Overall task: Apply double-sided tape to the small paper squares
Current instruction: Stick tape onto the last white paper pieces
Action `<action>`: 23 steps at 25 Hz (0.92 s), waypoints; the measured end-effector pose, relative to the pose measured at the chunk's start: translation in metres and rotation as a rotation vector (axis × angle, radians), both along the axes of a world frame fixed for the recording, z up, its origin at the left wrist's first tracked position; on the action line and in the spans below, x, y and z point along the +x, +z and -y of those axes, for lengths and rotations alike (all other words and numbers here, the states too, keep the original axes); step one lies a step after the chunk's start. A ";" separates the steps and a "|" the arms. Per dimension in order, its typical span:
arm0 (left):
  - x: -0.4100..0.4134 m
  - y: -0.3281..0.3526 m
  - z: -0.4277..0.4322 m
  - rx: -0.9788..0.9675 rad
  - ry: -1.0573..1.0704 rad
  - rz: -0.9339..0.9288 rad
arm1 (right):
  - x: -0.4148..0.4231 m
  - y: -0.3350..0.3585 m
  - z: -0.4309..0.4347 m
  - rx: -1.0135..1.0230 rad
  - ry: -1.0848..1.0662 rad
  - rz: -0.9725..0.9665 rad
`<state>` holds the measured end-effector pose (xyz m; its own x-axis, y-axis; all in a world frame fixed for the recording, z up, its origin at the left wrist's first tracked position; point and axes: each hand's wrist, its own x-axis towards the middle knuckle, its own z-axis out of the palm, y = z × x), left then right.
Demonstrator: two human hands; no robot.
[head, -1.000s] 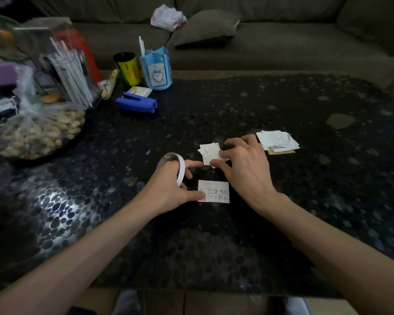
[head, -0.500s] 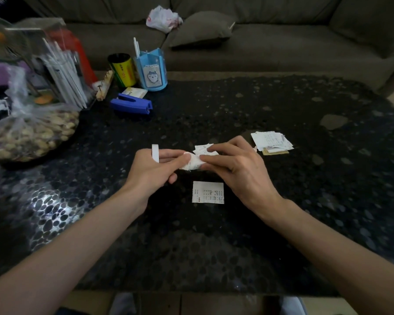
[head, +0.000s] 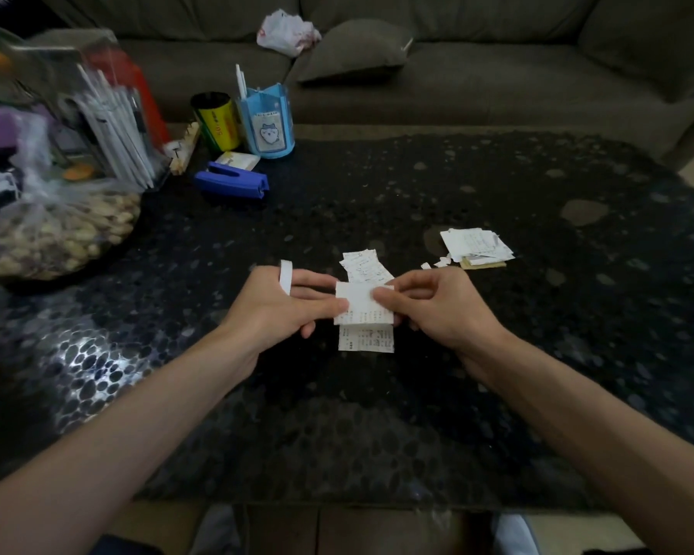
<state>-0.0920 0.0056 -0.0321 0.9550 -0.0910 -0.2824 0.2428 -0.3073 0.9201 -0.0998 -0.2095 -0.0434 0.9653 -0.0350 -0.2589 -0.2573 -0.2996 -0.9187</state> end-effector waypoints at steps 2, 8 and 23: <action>0.000 -0.002 -0.002 0.054 -0.031 0.021 | -0.003 0.003 0.004 -0.065 0.021 -0.044; 0.004 -0.013 -0.015 0.277 -0.083 0.181 | -0.007 0.005 0.008 -0.194 0.089 -0.105; 0.006 -0.021 -0.011 0.367 -0.192 0.252 | 0.000 0.001 0.002 -0.354 0.152 -0.062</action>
<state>-0.0865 0.0169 -0.0533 0.9734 -0.2102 -0.0908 -0.0668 -0.6402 0.7653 -0.1002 -0.2110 -0.0425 0.9492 0.0092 -0.3146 -0.2377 -0.6341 -0.7358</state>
